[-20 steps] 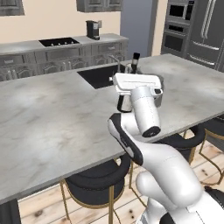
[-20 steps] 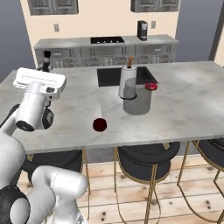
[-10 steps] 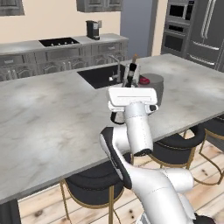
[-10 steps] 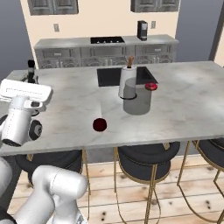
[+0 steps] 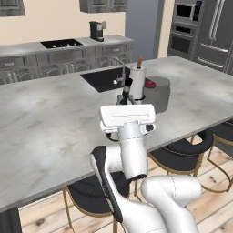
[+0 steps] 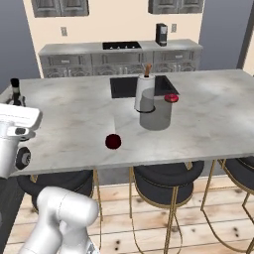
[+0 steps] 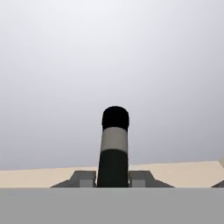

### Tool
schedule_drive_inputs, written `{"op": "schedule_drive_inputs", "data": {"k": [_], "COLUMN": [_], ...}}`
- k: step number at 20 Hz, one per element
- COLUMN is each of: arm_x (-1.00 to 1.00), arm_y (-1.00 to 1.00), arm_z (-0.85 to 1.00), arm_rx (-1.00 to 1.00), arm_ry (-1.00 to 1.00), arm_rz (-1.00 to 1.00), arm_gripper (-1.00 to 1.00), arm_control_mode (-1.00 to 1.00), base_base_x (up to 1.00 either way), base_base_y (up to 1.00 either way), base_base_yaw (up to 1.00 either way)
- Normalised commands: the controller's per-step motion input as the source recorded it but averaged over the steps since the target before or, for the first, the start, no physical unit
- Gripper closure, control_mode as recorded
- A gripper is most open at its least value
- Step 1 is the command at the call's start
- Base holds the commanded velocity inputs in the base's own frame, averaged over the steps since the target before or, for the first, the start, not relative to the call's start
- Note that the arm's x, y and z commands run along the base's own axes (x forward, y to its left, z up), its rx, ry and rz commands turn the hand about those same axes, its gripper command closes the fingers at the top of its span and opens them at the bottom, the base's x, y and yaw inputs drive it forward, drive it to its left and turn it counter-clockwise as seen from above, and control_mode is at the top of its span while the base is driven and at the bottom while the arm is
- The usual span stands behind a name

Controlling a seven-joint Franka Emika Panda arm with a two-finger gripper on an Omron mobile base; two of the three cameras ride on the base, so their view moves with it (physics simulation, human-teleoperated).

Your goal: Open the cabinet directly in front. Then move the wine and the mug to the dining counter with the jar on it.

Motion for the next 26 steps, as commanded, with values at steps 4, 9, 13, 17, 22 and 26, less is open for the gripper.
{"op": "schedule_drive_inputs", "data": {"k": [4,9,13,17,22,26], "arm_x": [-0.05,0.28,0.91,1.00,1.00,1.00], "arm_y": [0.74,0.29,-0.22,-0.47,-0.62,-0.75], "arm_z": [-0.16,-0.29,-0.11,-0.14,-0.39,-0.55], "arm_rx": [-0.03,-0.07,0.00,0.00,0.00,0.00], "arm_ry": [-0.05,-0.03,0.07,0.08,0.04,0.02], "arm_rz": [-0.05,-0.08,-0.08,-0.19,-0.20,-0.18], "arm_gripper": [1.00,1.00,1.00,1.00,1.00,1.00], "arm_control_mode": [-1.00,-1.00,-1.00,-1.00,-1.00,-1.00], "base_base_x": [0.00,0.00,0.00,0.00,0.00,0.00], "base_base_y": [0.00,0.00,0.00,0.00,0.00,0.00], "base_base_yaw": [0.00,0.00,0.00,0.00,0.00,0.00]}}
